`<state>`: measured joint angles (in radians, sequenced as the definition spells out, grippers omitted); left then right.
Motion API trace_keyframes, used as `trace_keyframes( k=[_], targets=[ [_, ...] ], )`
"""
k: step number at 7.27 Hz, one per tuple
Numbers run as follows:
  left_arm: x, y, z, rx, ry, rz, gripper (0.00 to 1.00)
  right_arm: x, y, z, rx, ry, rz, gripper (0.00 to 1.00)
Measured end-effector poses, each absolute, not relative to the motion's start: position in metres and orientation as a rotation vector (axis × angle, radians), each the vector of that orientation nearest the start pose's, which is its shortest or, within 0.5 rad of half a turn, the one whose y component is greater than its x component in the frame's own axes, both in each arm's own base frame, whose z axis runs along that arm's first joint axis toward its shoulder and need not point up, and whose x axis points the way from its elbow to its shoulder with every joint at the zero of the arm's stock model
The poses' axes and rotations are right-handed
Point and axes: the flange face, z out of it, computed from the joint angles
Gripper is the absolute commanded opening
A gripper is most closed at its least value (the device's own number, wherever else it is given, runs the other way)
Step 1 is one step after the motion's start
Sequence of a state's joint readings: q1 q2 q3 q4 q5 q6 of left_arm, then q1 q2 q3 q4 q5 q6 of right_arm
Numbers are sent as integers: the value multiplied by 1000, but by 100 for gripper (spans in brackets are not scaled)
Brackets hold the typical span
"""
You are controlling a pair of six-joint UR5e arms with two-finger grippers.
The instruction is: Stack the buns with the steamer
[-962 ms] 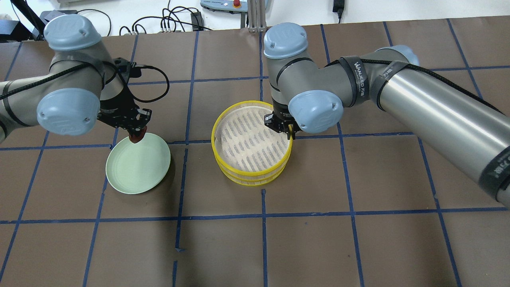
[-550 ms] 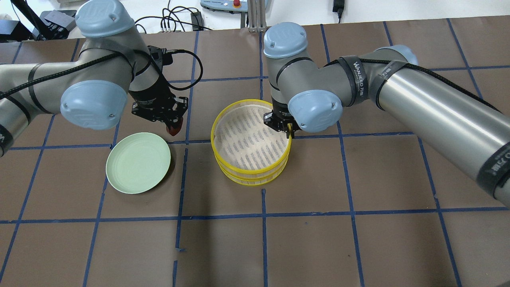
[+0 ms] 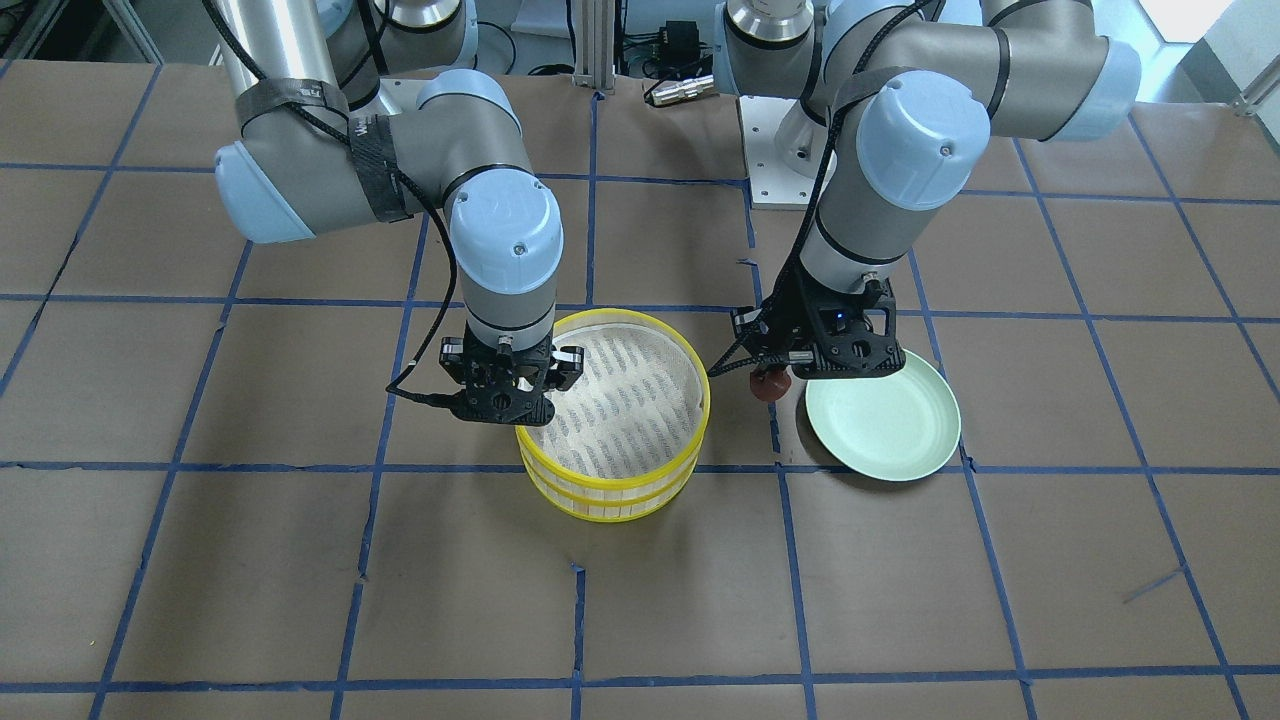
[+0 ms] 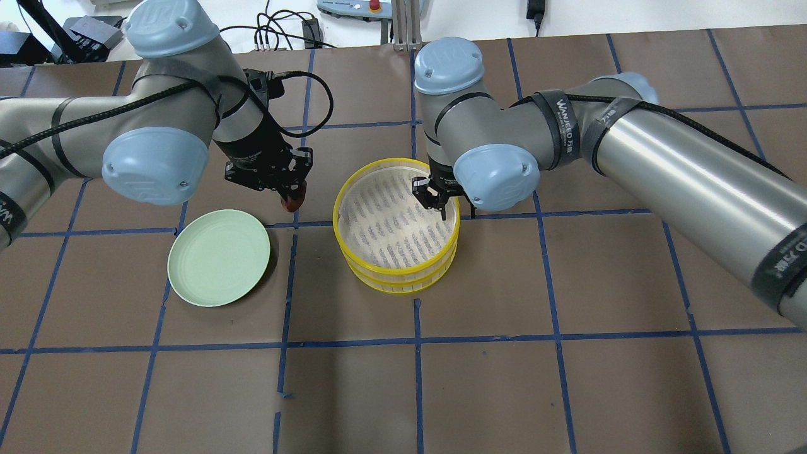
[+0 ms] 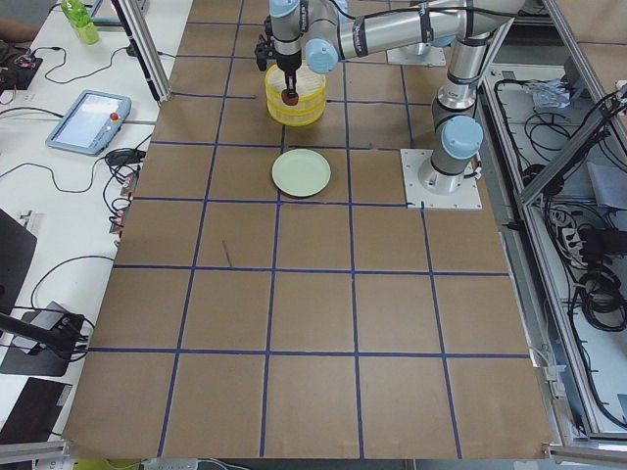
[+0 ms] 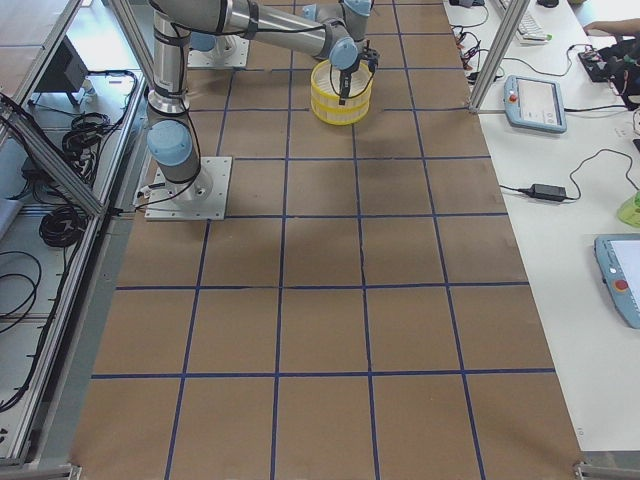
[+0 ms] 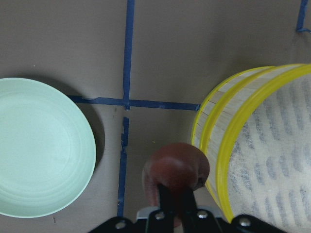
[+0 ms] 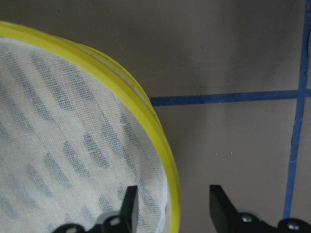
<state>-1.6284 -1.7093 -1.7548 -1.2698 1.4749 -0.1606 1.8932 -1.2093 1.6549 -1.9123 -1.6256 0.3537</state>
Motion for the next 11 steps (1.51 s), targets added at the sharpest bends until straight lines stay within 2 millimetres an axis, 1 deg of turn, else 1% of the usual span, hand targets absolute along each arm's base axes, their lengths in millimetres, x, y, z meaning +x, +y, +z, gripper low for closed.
trace_keyframes(
  k=[1, 2, 3, 4, 5, 6, 7, 8, 9, 10, 11],
  targets=[
    [-180, -518, 358, -241, 3268, 66, 1, 305, -527, 290, 34, 3220, 111, 100],
    [-196, -515, 357, -317, 3309, 88, 1, 290, -537, 311, 51, 3211, 86, 100],
    [-220, -509, 353, -341, 3327, 111, 17, 263, -542, 346, 99, 3187, 87, 100],
    [-241, -509, 343, -367, 3332, 119, 64, 229, -537, 385, 157, 3141, 104, 100],
    [-259, -514, 324, -401, 3332, 113, 98, 201, -522, 426, 209, 3097, 102, 100],
    [-276, -515, 310, -406, 3325, 103, 100, 183, -496, 471, 239, 3077, 84, 100],
    [-285, -513, 307, -394, 3311, 71, 100, 174, -470, 507, 249, 3083, 67, 100],
    [-286, -512, 312, -378, 3288, 29, 100, 171, -456, 523, 250, 3100, 59, 100],
    [-281, -511, 320, -347, 3259, -17, 100, 169, -452, 527, 244, 3112, 47, 100],
    [-264, -514, 329, -271, 3214, -60, 100, 167, -453, 529, 209, 3119, 20, 100],
    [-228, -519, 343, -163, 3163, -75, 100, 166, -455, 530, 152, 3121, 0, 100]
  ],
)
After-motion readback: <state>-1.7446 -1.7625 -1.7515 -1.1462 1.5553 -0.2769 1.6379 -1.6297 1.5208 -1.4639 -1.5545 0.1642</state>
